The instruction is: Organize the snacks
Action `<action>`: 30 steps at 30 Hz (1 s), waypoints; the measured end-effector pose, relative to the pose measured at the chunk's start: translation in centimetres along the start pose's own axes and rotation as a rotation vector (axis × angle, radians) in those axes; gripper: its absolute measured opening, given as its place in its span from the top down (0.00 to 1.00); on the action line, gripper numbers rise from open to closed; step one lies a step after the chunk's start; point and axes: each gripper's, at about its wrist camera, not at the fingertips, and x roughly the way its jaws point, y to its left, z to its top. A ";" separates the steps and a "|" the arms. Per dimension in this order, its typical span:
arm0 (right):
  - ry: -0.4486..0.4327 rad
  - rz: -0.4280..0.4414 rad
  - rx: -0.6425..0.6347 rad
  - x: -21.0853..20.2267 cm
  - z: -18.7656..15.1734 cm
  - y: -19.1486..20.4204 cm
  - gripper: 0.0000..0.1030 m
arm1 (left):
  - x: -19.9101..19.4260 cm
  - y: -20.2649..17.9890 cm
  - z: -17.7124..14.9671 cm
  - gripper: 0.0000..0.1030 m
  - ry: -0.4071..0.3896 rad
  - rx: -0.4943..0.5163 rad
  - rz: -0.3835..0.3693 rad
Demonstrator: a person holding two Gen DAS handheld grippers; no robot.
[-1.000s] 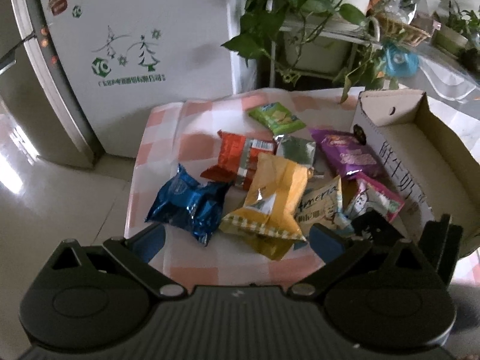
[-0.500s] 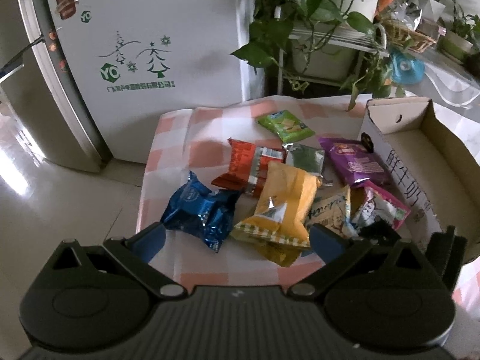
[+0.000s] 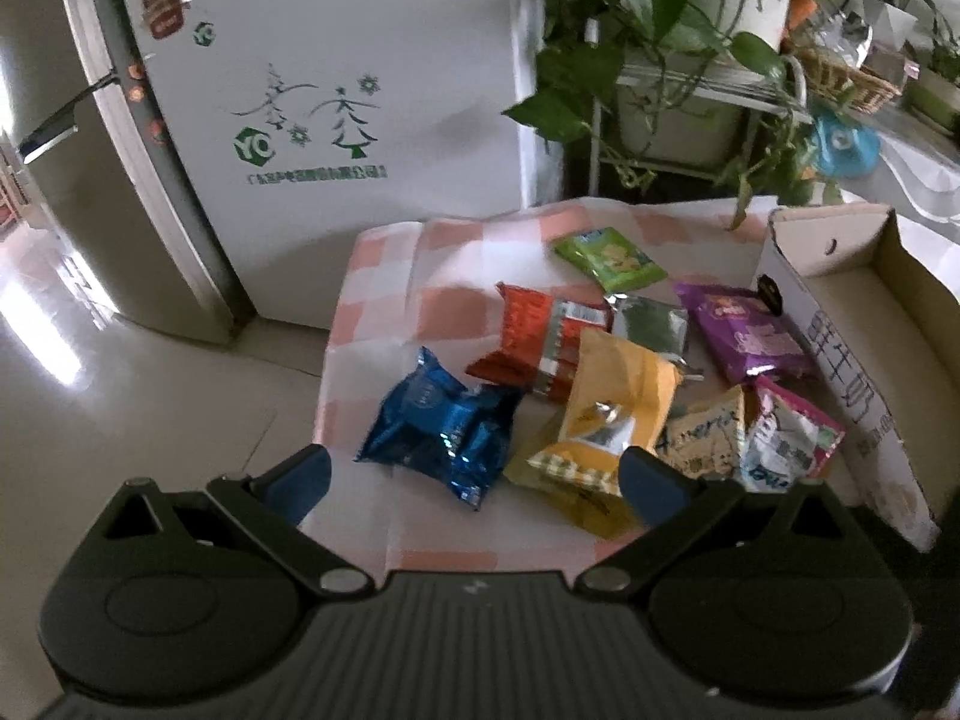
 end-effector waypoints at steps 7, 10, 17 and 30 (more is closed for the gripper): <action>-0.097 -0.089 0.045 -5.4 1.4 -0.2 0.00 | -1.3 1.6 0.9 0.01 -0.046 -0.038 0.040; -0.115 -0.099 0.083 -7.4 2.4 -1.2 0.00 | -1.7 2.0 1.1 0.01 -0.049 -0.051 0.040; -0.101 -0.163 0.132 -9.3 5.5 -3.4 0.00 | -2.2 2.3 1.5 0.01 -0.058 -0.067 0.036; -0.030 -0.046 0.274 -6.6 5.1 -7.8 0.00 | 0.3 1.6 1.2 0.01 -0.015 -0.066 0.059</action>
